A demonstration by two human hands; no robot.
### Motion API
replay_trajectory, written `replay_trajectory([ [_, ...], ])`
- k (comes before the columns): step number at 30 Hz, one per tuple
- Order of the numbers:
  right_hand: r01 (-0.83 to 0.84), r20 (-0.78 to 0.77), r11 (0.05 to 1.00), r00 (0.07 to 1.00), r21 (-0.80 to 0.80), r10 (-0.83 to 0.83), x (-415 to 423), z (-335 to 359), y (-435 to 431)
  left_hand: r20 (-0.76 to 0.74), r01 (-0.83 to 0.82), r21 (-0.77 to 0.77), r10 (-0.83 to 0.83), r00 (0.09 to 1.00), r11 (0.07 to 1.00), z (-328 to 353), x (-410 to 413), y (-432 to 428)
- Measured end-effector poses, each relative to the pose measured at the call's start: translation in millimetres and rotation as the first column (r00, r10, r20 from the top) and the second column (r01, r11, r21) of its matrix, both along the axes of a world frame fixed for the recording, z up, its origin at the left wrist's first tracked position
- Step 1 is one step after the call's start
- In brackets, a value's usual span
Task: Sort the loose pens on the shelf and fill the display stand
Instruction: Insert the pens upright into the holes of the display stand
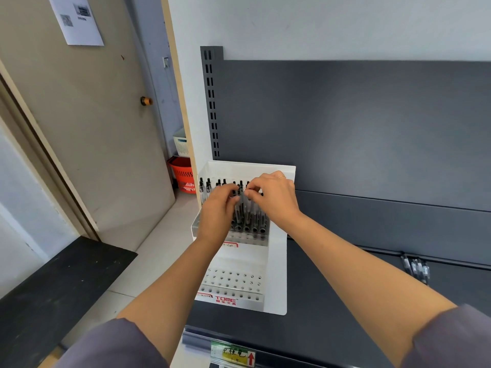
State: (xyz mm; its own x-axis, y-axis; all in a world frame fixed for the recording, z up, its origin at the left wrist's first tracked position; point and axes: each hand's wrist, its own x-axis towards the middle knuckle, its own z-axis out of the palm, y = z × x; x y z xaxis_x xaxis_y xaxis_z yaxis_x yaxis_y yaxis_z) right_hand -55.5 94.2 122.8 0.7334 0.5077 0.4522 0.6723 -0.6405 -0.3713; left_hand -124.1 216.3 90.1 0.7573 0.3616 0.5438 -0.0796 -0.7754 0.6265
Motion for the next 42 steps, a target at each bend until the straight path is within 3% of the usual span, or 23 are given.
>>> replay_trajectory([
  [5, -0.011, 0.040, 0.999, 0.999, -0.048, 0.013, -2, 1, 1, 0.001, 0.029, -0.151, -0.030, 1.000, 0.988, 5, 1, -4],
  [9, 0.015, 0.021, 1.000, 1.000, -0.011, -0.015, -3, 2, 6, -0.040, 0.025, -0.092, -0.029, 0.999, 0.995, 3, 1, 2],
  [17, 0.072, 0.092, 0.994, 0.994, -0.086, -0.064, 2, -2, 9, -0.067, 0.031, 0.062, -0.027, 0.997, 0.998, 4, 5, 5],
  [24, -0.017, 0.066, 1.000, 0.998, 0.007, 0.016, 6, -1, 2, 0.016, 0.059, 0.022, -0.060, 0.998, 0.998, 3, 5, 0],
  [28, -0.020, 0.119, 0.997, 0.993, 0.076, 0.010, 11, 0, -21, 0.110, -0.014, 0.233, -0.012, 0.994, 0.972, 11, 11, -19],
  [32, 0.029, 0.132, 1.000, 0.991, 0.006, -0.029, 24, -10, -72, 0.141, 0.027, 0.399, -0.090, 0.986, 0.917, 20, 24, -65],
  [35, 0.050, 0.084, 0.995, 0.996, -0.082, -0.043, 36, -24, -127, 0.064, 0.147, 0.467, -0.200, 0.978, 0.872, 13, 37, -109],
  [42, 0.118, -0.162, 0.967, 0.974, -0.227, -0.157, 69, -55, -278, -0.199, 0.370, 0.371, -0.317, 0.928, 0.851, -27, 78, -235],
])
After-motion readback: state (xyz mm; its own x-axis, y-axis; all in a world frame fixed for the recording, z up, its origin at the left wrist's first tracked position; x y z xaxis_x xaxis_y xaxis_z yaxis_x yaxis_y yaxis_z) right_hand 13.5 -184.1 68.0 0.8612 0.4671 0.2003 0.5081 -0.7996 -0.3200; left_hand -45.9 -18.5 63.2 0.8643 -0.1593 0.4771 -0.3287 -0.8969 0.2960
